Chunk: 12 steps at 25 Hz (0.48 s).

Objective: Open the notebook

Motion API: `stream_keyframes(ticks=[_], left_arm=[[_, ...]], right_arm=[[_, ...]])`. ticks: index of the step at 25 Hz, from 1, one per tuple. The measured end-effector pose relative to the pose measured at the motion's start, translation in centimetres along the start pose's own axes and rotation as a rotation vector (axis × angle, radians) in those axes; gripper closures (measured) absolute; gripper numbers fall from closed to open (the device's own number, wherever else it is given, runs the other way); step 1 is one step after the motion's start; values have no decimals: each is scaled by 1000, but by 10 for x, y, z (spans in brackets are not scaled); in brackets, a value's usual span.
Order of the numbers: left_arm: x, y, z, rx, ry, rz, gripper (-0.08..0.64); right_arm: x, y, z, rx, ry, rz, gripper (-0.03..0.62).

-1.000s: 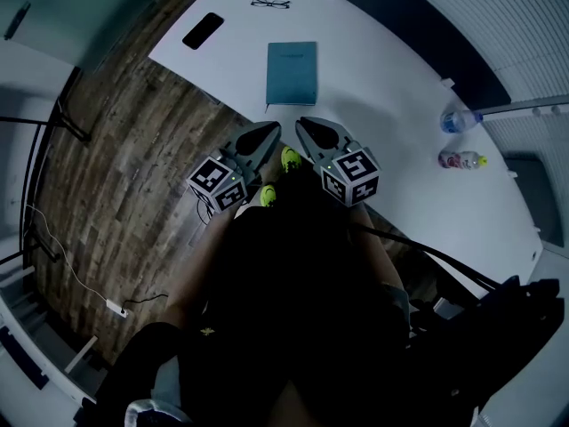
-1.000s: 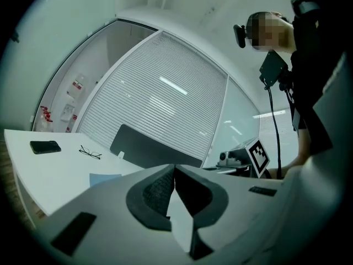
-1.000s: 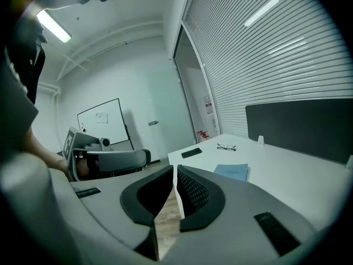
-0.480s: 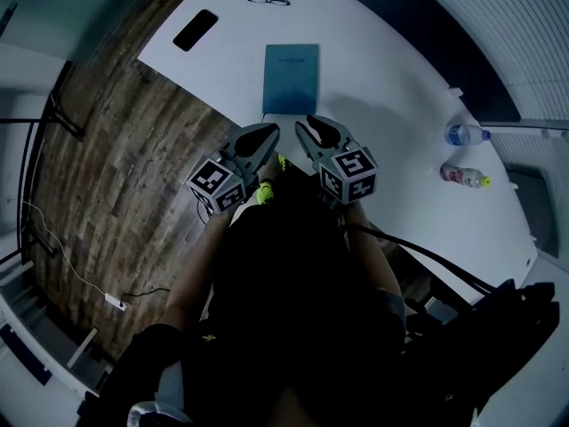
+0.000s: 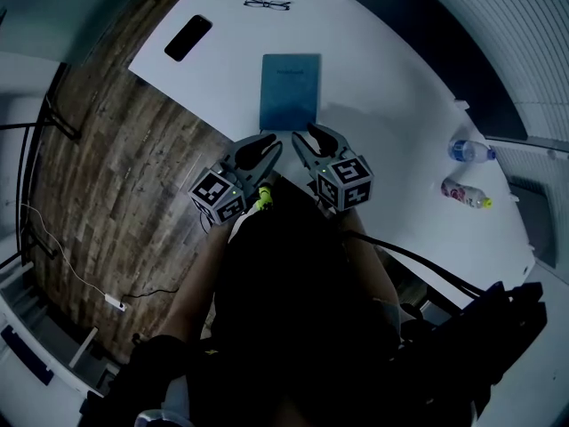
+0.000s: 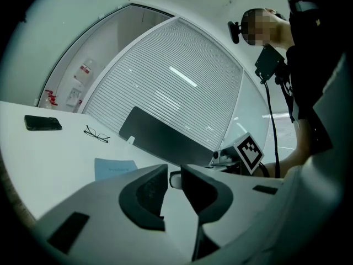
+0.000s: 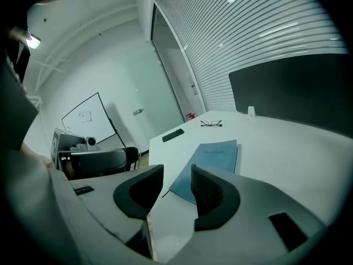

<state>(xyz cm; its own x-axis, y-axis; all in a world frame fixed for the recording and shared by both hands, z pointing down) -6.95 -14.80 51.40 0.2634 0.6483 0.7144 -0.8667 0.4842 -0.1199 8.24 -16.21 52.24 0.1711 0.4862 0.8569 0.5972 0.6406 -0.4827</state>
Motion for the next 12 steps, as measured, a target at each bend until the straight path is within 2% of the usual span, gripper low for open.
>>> stream_keyframes(ticks=[5, 12], left_arm=[[2, -12, 12, 5, 1, 13, 486], [12, -17, 22, 28, 12, 32, 462]], right_arm=[[6, -13, -10, 14, 0, 39, 388], [17, -27, -22, 48, -39, 76, 357]])
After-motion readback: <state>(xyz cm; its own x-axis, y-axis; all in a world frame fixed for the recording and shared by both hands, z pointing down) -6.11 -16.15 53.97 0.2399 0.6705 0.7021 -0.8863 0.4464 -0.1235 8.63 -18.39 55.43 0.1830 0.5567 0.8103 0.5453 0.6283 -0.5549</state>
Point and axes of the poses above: the fingertips, and each gripper's own axes: y backward along the fingers, z to its left, x out of its underside, the point moved 7 cm from there along y, backward along the fingers, and after that the axes turned 13 degrees about y, right-handed, at the moved point
